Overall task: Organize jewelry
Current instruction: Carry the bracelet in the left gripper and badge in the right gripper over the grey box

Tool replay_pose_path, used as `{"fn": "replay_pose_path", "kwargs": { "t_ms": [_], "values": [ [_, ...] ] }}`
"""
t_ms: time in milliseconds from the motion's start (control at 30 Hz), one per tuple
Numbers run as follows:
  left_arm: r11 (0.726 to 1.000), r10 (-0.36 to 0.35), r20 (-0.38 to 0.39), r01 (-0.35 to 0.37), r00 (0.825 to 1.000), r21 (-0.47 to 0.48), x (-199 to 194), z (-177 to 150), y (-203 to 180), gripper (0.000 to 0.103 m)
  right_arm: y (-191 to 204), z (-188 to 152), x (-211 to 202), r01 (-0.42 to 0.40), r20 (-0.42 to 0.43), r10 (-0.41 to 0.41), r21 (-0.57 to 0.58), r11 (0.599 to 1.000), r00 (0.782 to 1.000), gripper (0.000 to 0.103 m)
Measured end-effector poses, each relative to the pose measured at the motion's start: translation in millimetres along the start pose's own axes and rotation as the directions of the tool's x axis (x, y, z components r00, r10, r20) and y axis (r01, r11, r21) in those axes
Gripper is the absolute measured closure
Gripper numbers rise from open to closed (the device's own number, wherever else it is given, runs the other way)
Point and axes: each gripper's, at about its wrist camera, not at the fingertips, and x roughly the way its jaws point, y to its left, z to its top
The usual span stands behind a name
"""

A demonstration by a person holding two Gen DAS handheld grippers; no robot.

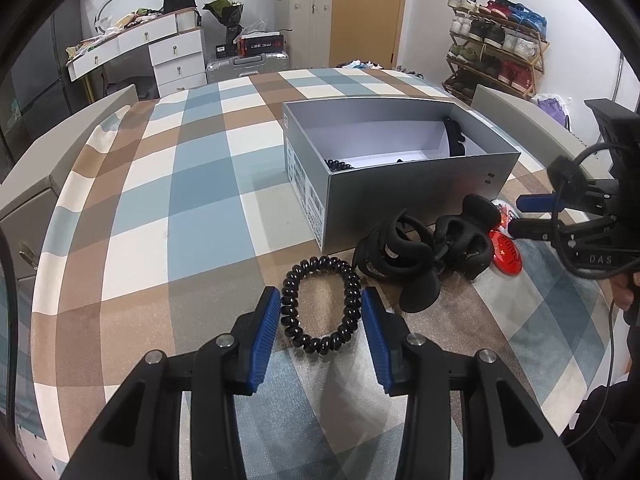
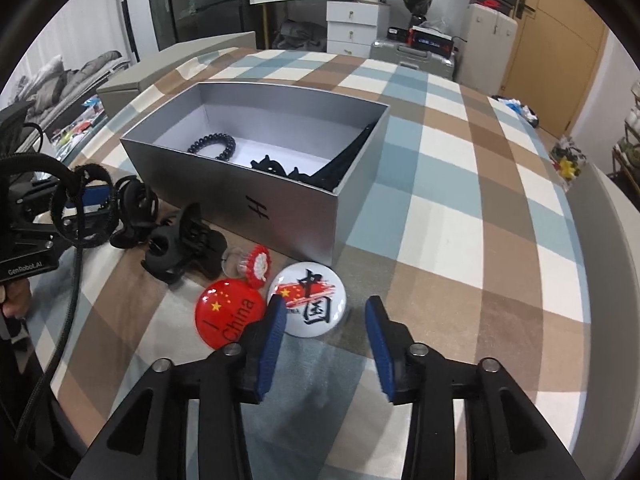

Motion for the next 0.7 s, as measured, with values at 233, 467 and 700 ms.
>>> {"fn": "replay_pose_path", "kwargs": {
  "t_ms": [233, 467, 700],
  "values": [
    [1.000, -0.001, 0.007, 0.001, 1.000, -0.007, -1.0, 0.1, 2.2, 0.067, 6.9, 2.3, 6.8, -0.003, 0.004, 0.003, 0.001, 1.000, 1.000, 0.057],
    [1.000, -0.004, 0.017, 0.004, 1.000, -0.010, -4.4, 0.9, 3.5, 0.067, 8.8, 3.6, 1.9, -0.014, 0.016, 0.014, -0.008, 1.000, 1.000, 0.062],
    [1.000, 0.005, 0.032, -0.005, 0.999, -0.005, -8.5, 3.1, 5.1, 0.069, 0.2, 6.9, -19.8, -0.006, 0.068, 0.005, 0.005, 1.000, 0.998, 0.062]
  ]
}}
